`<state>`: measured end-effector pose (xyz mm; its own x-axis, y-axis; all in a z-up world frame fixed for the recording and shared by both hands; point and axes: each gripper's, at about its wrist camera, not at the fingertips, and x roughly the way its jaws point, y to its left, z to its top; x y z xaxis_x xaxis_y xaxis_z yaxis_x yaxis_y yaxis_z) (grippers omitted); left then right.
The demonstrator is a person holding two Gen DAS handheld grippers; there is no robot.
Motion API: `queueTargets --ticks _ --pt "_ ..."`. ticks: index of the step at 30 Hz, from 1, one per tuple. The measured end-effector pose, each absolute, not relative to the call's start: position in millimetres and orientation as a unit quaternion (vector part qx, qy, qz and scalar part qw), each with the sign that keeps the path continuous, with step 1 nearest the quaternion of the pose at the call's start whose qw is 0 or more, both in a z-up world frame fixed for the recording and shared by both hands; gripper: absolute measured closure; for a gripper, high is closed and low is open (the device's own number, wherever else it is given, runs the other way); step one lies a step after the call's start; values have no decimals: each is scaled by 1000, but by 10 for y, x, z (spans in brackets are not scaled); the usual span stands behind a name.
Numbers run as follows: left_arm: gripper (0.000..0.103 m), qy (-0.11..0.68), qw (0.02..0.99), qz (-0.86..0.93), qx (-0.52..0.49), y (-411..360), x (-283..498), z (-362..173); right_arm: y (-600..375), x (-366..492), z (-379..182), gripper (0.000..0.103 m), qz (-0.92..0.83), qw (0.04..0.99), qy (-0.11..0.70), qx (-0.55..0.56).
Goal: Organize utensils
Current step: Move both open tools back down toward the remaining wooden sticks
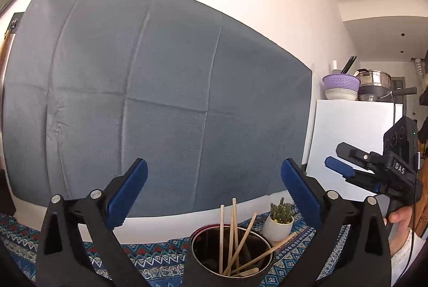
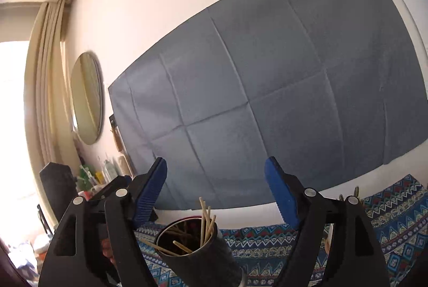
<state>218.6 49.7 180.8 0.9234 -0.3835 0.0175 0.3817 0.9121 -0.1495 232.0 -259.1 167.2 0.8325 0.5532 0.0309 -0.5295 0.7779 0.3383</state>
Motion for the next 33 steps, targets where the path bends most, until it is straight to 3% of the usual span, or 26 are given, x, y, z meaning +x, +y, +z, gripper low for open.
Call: queueTargets --ticks 2,8,19,33 --pt "5 21 980 -184 -71 503 2123 1886 -2605 2208 1731 15 280 946 34 159" --pt "5 74 983 -159 -57 498 1885 1969 -2543 1899 1804 9 261 956 53 124" --pt "6 251 961 -109 -32 475 1709 1524 -2239 1473 1392 8 247 954 157 55" --pt "6 357 924 -131 24 214 1673 742 -1932 1407 467 8 196 927 316 -39"
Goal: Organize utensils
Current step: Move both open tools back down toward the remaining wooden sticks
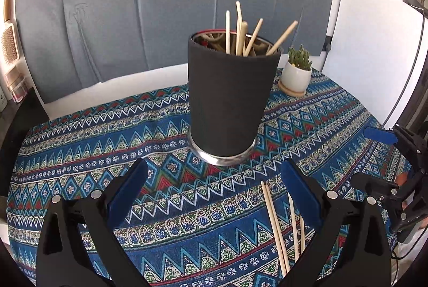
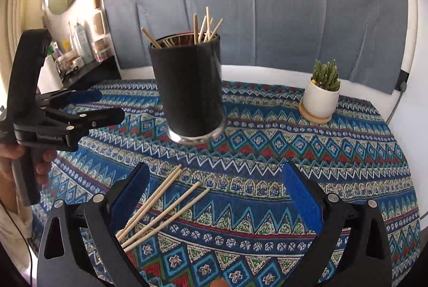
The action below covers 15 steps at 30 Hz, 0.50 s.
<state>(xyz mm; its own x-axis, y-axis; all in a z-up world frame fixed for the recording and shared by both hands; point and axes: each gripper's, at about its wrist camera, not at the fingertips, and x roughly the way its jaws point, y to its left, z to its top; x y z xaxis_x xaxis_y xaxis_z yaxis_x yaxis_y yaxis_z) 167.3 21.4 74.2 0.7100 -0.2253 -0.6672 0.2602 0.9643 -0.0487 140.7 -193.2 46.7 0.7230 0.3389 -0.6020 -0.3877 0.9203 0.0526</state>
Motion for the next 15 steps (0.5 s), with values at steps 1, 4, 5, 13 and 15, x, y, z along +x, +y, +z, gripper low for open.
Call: queueTargets --ticks 1,4,5,13,15 --pt "6 365 921 -133 27 193 1683 681 -1924 1414 412 8 195 925 325 -40" --pt "6 381 913 -142 30 137 1702 520 -1888 1460 228 8 195 911 362 -39" --pt "6 386 911 -145 30 129 1707 475 -1876 1478 166 8 195 904 379 -36" --pt "6 432 890 -149 13 128 1786 119 -1657 1416 -167 8 156 890 414 -111" --pt "6 443 884 -151 12 112 1800 49 -1636 1390 -202 8 161 889 414 -108"
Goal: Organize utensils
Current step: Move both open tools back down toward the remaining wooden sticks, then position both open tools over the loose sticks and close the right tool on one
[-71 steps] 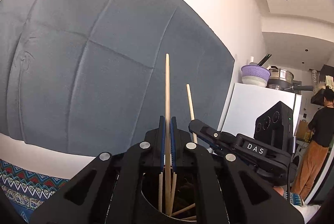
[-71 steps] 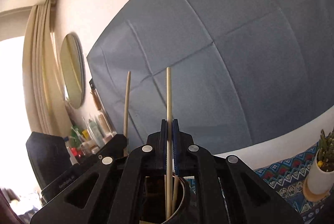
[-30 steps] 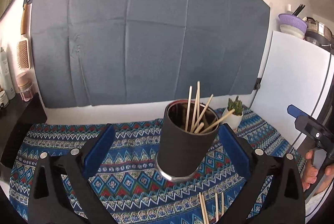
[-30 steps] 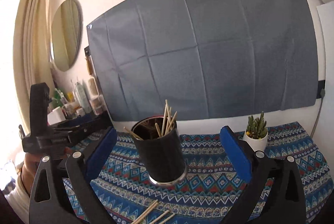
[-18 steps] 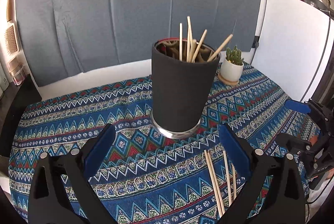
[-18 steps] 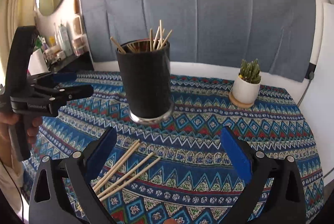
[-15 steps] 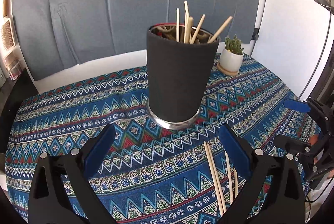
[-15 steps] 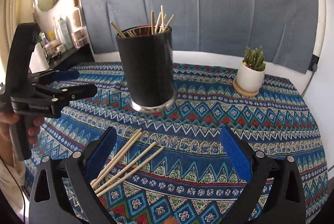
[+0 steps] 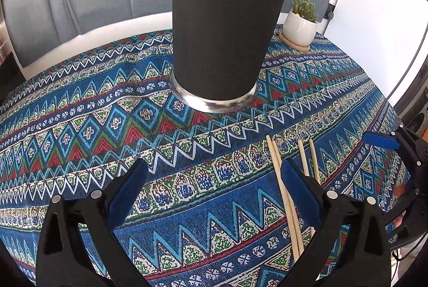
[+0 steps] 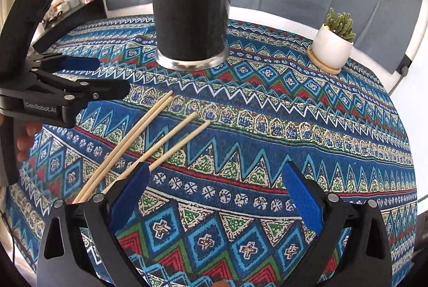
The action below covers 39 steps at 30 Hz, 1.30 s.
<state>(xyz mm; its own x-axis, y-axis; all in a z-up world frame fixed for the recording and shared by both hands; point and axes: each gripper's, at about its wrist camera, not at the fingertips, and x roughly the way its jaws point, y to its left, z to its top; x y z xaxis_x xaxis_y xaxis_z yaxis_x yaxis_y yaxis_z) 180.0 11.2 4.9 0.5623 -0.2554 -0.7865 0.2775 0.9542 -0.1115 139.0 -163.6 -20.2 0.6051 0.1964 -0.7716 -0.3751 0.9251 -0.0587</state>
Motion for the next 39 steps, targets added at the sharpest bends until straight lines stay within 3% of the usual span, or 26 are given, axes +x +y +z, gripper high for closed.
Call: queueTargets --ticks 8,24,31,39 --pt "6 462 871 -165 -5 -5 1787 -77 -1582 1419 -291 8 168 881 433 -89" --pt "6 450 877 -156 67 -212 1744 -164 -1527 1330 -246 8 172 882 434 -68" --pt "5 451 878 -149 64 -132 1760 -169 -1472 1233 -244 8 158 891 413 -100" --pt "6 463 873 -145 45 -23 1748 -136 -1473 1216 -260 8 192 874 440 -75"
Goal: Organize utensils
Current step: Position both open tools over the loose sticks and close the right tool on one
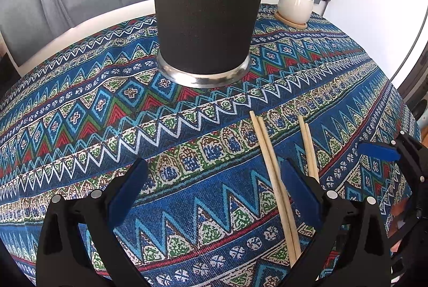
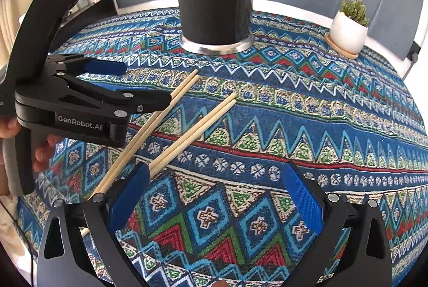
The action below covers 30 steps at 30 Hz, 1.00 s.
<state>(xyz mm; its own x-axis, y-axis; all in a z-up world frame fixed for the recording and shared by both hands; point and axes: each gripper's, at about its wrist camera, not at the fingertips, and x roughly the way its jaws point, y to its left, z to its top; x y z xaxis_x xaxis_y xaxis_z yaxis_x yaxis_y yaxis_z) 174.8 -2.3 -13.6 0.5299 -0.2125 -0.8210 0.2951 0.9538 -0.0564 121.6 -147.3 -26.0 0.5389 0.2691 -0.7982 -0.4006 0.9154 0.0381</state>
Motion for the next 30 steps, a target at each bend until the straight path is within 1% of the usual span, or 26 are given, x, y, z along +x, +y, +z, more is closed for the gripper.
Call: queueTargets --ticks 8,12,16,18,20,25,30 --pt "6 460 873 -143 68 -32 1712 -163 -1397 1176 -230 8 195 879 428 -77" --pt "4 453 875 -143 97 -63 1663 -181 -1382 1180 -231 8 182 883 423 -94" --pt "4 462 869 -153 93 -52 1685 -189 -1390 1100 -212 8 165 885 419 -117" --pt "4 458 870 -156 93 -46 1674 -192 -1427 1090 -215 8 156 881 435 -103" --pt "4 456 871 -155 92 -47 1665 -195 -1480 1162 -257 7 176 868 461 -61" --pt "4 456 869 -166 97 -6 1671 -188 -1441 1155 -202 8 164 882 437 -60" --pt "4 461 867 -161 96 87 1702 -182 -1384 1154 -260 8 163 879 441 -75"
